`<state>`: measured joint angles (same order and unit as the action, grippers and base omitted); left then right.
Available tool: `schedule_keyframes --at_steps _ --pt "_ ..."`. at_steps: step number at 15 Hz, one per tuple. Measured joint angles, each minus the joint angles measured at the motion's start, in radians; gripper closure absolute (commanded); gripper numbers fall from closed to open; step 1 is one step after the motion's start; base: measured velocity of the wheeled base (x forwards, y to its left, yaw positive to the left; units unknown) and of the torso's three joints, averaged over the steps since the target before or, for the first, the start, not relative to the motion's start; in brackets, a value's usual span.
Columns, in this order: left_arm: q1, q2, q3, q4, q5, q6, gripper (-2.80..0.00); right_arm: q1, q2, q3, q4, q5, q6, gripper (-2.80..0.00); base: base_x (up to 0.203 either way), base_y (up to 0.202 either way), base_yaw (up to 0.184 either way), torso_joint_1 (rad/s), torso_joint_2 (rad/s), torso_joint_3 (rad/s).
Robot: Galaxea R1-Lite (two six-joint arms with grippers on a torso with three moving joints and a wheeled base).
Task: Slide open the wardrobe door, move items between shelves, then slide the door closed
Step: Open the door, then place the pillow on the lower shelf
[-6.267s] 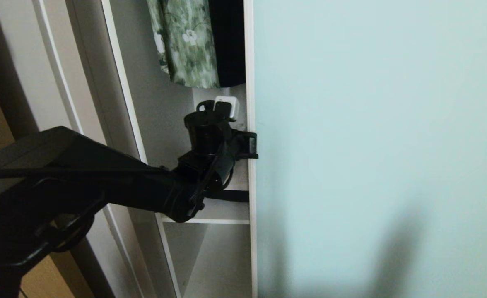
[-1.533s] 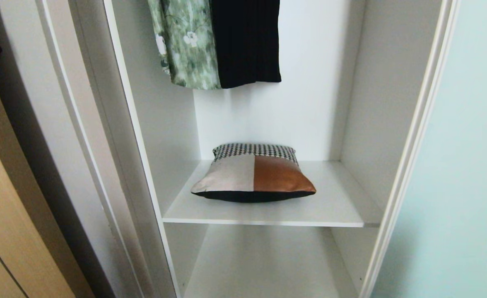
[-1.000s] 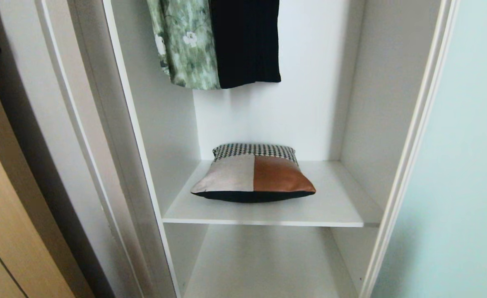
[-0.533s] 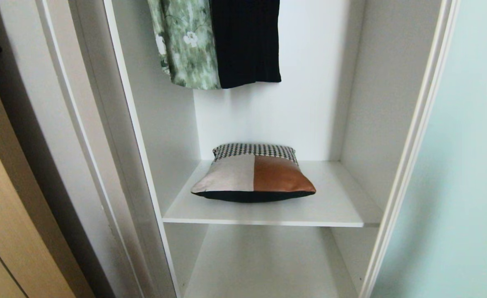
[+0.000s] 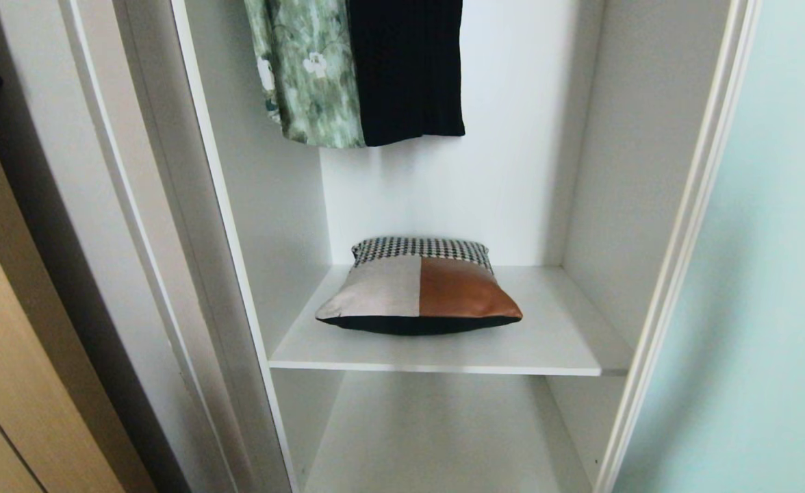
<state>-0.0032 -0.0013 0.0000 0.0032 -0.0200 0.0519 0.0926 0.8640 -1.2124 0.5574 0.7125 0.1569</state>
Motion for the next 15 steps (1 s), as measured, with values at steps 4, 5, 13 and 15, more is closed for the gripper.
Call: schedule_keyframes --at_steps 4,5,13,15 --pt "0.000 0.000 0.000 0.000 0.000 0.000 0.00 0.144 0.105 -0.015 0.001 -0.009 0.016 0.00 0.000 0.000 0.000 0.000 0.00 0.000" --pt "0.000 0.000 0.000 0.000 0.000 0.000 0.00 0.175 0.137 -0.016 -0.001 -0.035 0.018 0.00 0.000 0.000 0.000 0.000 0.00 0.000" --pt "0.000 0.000 0.000 0.000 0.000 0.000 0.00 0.462 0.386 -0.022 -0.153 -0.335 0.228 0.00 0.000 0.000 0.000 0.000 0.00 0.000" --pt "0.000 0.000 0.000 0.000 0.000 0.000 0.00 0.514 0.453 -0.022 -0.208 -0.381 0.285 0.00 0.000 0.000 0.000 0.000 0.00 0.000"
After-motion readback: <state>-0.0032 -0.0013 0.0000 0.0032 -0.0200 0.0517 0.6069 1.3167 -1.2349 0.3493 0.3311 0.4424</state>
